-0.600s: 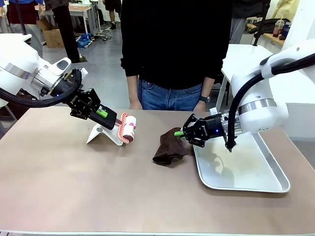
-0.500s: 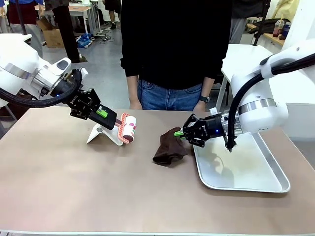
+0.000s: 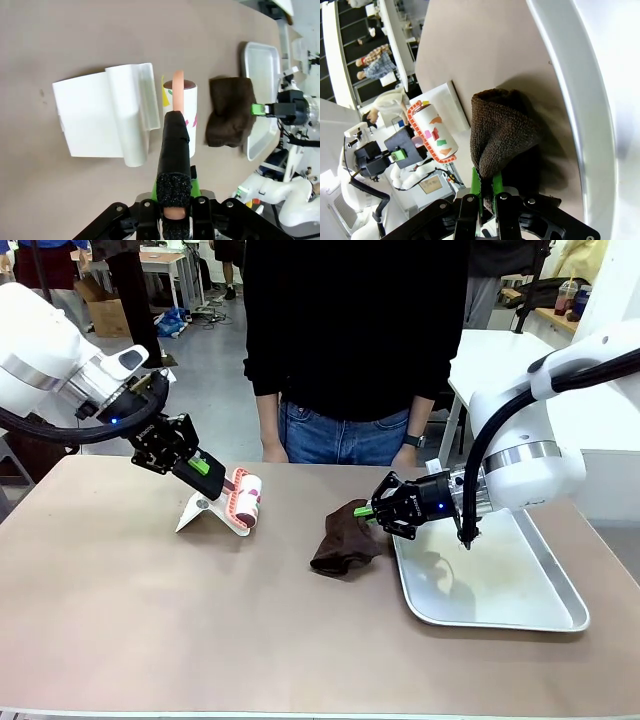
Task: Clean the surface of the table.
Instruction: Return the Lint Roller and towel to their original positions.
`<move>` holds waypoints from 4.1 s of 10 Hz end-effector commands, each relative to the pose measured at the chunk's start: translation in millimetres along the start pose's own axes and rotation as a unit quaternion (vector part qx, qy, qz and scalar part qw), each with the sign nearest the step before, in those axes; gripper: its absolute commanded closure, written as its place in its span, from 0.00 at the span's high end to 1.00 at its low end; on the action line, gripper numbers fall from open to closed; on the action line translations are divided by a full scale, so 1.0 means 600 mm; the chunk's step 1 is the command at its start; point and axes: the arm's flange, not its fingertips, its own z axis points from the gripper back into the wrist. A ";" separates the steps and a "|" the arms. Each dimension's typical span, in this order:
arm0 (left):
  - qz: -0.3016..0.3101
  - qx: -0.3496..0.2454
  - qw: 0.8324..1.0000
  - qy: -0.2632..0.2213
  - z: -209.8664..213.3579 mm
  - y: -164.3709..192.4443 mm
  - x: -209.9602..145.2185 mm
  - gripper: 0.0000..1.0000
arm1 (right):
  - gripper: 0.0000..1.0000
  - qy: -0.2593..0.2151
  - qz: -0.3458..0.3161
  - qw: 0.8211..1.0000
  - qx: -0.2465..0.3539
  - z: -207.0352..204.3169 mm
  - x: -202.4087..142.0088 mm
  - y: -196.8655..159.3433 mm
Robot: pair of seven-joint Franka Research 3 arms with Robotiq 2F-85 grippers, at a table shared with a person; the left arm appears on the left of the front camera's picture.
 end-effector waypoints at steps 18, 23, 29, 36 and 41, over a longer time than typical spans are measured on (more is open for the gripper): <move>0.053 0.089 0.995 -0.013 -0.006 0.004 0.046 1.00 | 1.00 0.003 0.002 1.000 -0.011 0.002 0.008 -0.003; 0.037 0.074 0.996 -0.013 0.056 0.036 -0.011 1.00 | 1.00 0.006 0.013 0.999 -0.052 0.020 -0.029 0.030; 0.018 -0.004 0.998 -0.060 0.144 0.082 -0.134 1.00 | 1.00 -0.074 -0.010 0.988 -0.135 0.143 -0.109 0.103; -0.038 -0.239 0.966 -0.088 0.218 0.246 -0.294 1.00 | 1.00 0.056 -0.031 0.995 0.072 0.386 -0.158 0.000; -0.059 -0.321 0.932 -0.154 0.234 0.263 -0.298 1.00 | 1.00 0.098 -0.025 0.987 0.128 0.439 -0.114 -0.003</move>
